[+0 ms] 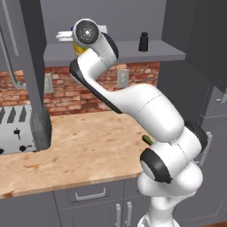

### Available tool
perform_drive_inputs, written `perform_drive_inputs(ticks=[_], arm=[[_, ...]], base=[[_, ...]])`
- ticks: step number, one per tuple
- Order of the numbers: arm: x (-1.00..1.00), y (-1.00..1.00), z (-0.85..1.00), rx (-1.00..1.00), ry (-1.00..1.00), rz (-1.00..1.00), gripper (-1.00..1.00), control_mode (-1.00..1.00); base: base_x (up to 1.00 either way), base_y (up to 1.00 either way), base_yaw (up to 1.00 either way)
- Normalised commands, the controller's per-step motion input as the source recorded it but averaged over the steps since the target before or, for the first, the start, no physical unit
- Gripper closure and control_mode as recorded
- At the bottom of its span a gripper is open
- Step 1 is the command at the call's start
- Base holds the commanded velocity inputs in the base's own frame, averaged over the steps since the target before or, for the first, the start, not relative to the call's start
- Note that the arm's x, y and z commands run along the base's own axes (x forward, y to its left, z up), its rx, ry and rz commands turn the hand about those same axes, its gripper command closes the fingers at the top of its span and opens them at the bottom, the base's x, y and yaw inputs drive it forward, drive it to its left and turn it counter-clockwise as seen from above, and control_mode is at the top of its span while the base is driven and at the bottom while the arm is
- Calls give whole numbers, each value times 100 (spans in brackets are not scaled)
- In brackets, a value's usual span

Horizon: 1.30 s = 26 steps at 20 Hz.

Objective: There are various items on the counter. Only move the condiments/shakers into the cabinet.

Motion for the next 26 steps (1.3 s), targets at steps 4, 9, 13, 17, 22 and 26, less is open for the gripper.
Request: perform_drive_inputs(ticks=[4, 9, 13, 17, 22, 26], arm=[[36, 4, -12, 0, 0, -2, 100, -100], [43, 2, -15, 1, 0, -4, 100, -100], [45, 1, -12, 4, 0, -5, 100, -100], [37, 5, -8, 1, 0, -5, 100, -100], [30, 6, -17, 2, 0, -7, 100, -100], [23, 0, -30, 0, 0, -6, 100, -100]], base=[[0, 0, 0], [0, 0, 0], [0, 0, 0], [0, 0, 0], [0, 0, 0], [0, 0, 0]])
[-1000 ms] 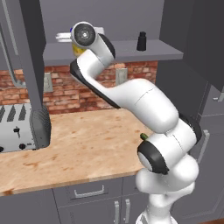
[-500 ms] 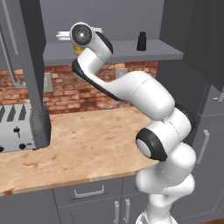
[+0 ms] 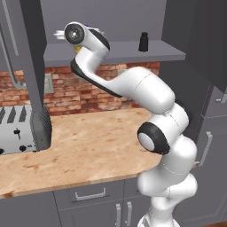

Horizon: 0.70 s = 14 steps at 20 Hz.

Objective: There are various items on the counter. Only move the condiments/shakers into the cabinet.

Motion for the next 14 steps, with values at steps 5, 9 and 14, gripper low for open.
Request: perform_drive_inputs(ticks=[5, 9, 14], arm=[[27, 0, -24, -2, 0, -3, -100, -100], [5, 0, -3, -1, 0, 0, -100, -100], [0, 0, 0, 0, 0, 0, -100, -100]], base=[[0, 0, 0], [0, 0, 0], [0, 0, 0]])
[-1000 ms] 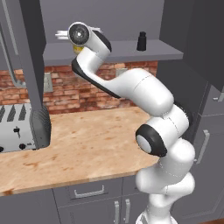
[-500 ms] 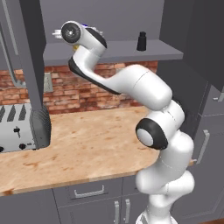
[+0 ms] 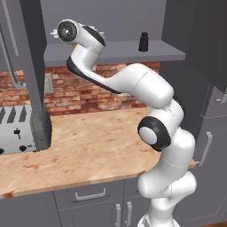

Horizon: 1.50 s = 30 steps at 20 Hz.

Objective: There are various items on the counter. Only move the condiments/shakers into the cabinet.

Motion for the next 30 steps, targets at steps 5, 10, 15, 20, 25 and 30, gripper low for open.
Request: perform_drive_inputs(ticks=[5, 10, 15, 20, 25, 30], arm=[[0, 0, -1, 0, -1, 0, -100, -100], [-28, 0, -6, 0, -1, 0, -100, -100], [-93, -10, -29, 0, 0, -1, -100, -100], [-100, -39, -32, 0, 0, -5, -100, -100], [-91, -80, -37, 0, 2, -2, -100, -100], [-93, -100, -53, 3, 15, -8, -100, -100]], base=[[0, 0, 0], [0, 0, 0], [0, 0, 0], [0, 0, 0], [0, 0, 0], [0, 0, 0]])
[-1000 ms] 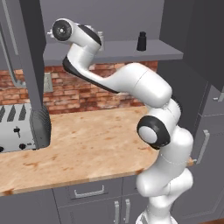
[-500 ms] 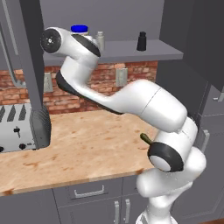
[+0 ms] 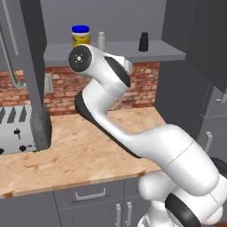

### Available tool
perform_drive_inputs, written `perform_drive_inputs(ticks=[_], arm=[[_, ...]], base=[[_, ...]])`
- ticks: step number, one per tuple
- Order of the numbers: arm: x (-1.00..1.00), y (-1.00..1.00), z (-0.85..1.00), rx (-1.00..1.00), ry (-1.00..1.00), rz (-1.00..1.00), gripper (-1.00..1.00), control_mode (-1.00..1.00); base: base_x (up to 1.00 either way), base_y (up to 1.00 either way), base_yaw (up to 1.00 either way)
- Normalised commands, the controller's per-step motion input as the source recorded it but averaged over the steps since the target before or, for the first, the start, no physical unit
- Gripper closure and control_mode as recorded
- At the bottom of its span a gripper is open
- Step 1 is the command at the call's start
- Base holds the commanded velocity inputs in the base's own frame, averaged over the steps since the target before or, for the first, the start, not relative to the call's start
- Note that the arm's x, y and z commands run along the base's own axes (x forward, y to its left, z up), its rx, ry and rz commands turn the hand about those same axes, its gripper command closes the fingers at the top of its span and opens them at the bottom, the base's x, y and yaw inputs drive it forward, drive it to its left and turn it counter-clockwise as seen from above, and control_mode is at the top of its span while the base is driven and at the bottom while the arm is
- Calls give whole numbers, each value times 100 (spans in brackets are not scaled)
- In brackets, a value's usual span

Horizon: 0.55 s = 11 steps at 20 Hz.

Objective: There are various items on the counter. Only move the condiments/shakers into the cabinet.

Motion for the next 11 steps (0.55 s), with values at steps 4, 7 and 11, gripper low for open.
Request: perform_drive_inputs(ticks=[4, 7, 11], arm=[[-100, -100, -59, 8, 14, -11, -100, -100], [-100, -100, -63, 8, 14, -12, -100, -100], [-100, -92, -70, 11, 20, -25, -100, -100]], base=[[0, 0, 0], [0, 0, 0], [0, 0, 0]])
